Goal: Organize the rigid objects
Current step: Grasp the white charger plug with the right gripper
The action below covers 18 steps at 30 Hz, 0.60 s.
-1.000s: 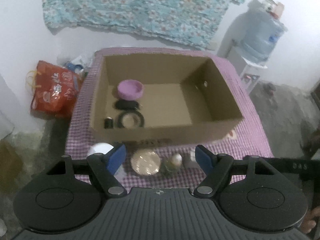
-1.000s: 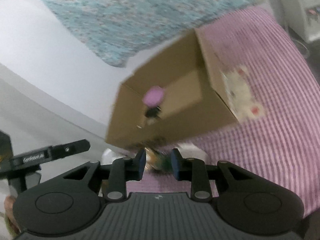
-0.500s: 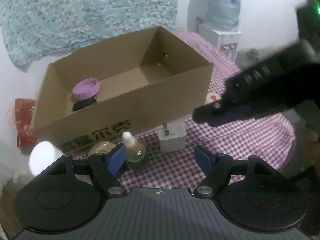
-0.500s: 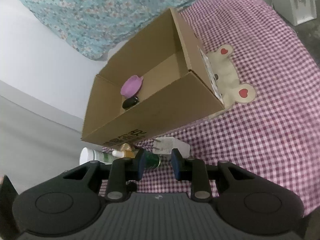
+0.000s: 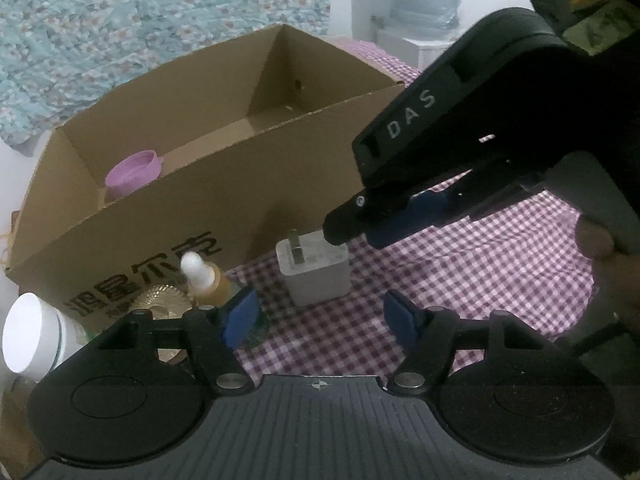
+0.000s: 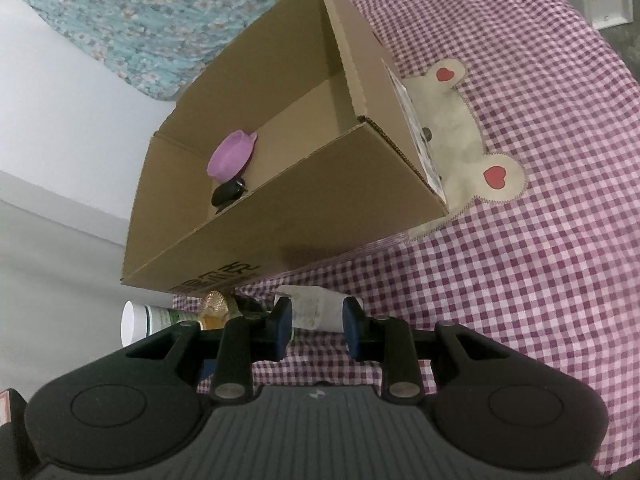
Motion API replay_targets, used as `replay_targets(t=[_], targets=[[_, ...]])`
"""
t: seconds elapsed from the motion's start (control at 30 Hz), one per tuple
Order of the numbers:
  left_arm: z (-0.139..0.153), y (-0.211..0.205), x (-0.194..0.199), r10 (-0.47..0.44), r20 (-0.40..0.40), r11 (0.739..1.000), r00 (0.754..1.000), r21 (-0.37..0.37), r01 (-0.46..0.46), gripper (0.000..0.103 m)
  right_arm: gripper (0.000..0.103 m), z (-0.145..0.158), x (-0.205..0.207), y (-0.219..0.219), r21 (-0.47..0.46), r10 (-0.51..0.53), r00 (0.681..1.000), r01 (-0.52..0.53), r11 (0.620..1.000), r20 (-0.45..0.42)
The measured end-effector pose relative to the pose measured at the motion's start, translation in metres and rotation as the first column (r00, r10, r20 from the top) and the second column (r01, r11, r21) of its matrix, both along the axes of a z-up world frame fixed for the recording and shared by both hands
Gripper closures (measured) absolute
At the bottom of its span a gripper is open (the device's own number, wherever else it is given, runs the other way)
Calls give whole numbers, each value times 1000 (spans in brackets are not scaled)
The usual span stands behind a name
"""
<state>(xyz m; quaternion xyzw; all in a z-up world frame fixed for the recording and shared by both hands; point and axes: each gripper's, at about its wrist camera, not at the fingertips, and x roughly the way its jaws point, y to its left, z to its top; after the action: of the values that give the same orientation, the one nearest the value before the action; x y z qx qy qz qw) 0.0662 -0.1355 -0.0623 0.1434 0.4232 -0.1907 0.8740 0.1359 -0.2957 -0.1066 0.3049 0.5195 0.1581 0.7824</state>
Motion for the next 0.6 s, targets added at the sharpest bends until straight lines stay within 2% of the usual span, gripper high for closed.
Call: replay_targets(t=[0.17, 0.43, 0.6], targets=[[-4, -8, 3, 12, 9, 1000, 1000, -1, -12, 33, 73, -7, 4, 0, 9, 1, 1000, -1, 1000, -13], [-18, -21, 12, 97, 5, 995, 995, 28, -97, 37, 73, -11, 19, 3, 8, 26, 1000, -26, 1000, -14], [-23, -22, 14, 109, 3, 993, 994, 38, -109, 39, 73, -18, 28, -2, 36, 51, 998, -50, 998, -30]])
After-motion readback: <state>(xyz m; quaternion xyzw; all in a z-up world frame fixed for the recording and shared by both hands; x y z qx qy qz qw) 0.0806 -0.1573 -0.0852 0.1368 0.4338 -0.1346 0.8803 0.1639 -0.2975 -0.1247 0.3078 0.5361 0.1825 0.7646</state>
